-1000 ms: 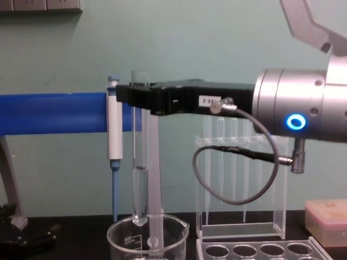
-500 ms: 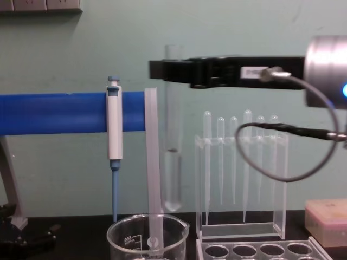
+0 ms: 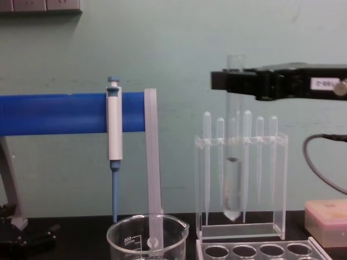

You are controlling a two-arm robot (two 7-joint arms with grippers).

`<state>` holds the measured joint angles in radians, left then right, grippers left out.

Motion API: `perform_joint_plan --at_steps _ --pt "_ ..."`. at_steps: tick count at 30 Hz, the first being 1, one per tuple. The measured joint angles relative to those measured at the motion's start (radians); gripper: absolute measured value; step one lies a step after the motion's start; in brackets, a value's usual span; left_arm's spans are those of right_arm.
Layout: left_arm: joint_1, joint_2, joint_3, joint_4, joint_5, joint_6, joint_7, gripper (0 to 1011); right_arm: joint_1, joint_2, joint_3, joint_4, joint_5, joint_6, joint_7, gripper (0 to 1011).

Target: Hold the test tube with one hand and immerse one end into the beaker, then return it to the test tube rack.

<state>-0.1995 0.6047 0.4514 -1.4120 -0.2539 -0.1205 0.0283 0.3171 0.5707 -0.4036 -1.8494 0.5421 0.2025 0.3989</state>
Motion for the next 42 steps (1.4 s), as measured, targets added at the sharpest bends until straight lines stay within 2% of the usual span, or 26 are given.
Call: perform_joint_plan --at_steps 11,42 --pt "0.000 0.000 0.000 0.000 0.000 0.000 0.000 1000 -0.063 0.012 0.026 -0.003 -0.020 -0.039 -0.018 225" --pt "0.000 0.000 0.000 0.000 0.000 0.000 0.000 1000 -0.117 -0.029 0.033 0.049 -0.078 -0.079 -0.005 225"
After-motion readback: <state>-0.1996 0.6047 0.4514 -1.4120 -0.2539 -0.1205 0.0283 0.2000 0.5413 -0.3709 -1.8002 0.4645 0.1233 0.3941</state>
